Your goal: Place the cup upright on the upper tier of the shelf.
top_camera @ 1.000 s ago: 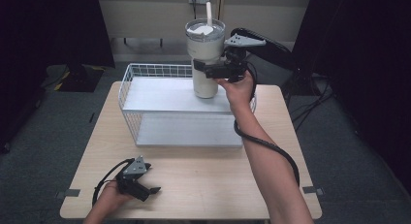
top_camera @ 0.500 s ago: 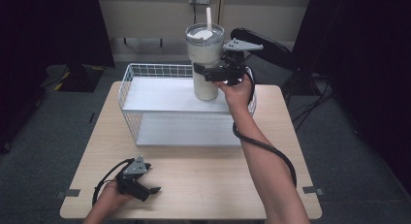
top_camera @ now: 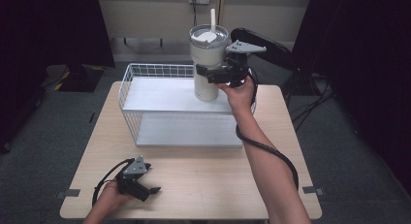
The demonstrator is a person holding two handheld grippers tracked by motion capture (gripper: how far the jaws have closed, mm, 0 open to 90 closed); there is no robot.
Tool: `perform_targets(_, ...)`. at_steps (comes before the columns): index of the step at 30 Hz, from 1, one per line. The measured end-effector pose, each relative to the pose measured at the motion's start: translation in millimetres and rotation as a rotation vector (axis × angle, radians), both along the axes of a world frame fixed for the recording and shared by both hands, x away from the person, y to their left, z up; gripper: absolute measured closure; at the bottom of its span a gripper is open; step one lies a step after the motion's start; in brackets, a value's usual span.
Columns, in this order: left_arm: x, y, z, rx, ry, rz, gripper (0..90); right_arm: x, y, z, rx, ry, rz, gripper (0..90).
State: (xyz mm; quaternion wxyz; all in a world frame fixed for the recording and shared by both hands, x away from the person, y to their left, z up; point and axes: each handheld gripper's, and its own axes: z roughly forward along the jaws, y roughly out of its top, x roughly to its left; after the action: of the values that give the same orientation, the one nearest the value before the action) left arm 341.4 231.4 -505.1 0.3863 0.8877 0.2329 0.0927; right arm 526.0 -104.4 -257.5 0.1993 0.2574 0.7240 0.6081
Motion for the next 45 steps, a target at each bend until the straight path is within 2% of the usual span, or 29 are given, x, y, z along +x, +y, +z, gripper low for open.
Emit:
perform_targets(17, 0.0, 0.0, 0.0, 0.0, 0.0, 0.0, 5.0, -2.3, -1.4, -0.8, -0.01, 0.002, -0.004, 8.9)
perform_targets(25, 0.0, -0.1, 0.0, 0.0, 0.0, -0.001, 4.8, -2.3, -2.0, -5.2, 0.02, -0.007, -0.003, 8.7)
perform_targets(28, 0.0, -0.1, 0.0, 0.0, 0.0, -0.001, 4.8, -2.8, -2.6, -5.3, 0.011, -0.002, 0.0, 8.6)
perform_targets(31, 0.0, -0.1, 0.0, 0.0, 0.0, -0.001, 4.8, -3.2, -2.5, -6.4, -0.025, 0.011, -0.005, 9.2)
perform_targets(36, 0.0, -0.1, 0.0, 0.001, 0.0, -0.002, 4.7, -6.0, -2.8, -8.4, -0.014, 0.016, -0.021, 9.3)
perform_targets(45, 0.1, -0.1, 0.0, 0.002, 0.0, -0.003, 4.7, -5.9, -3.9, -7.1, -0.036, 0.042, -0.017, 9.2)
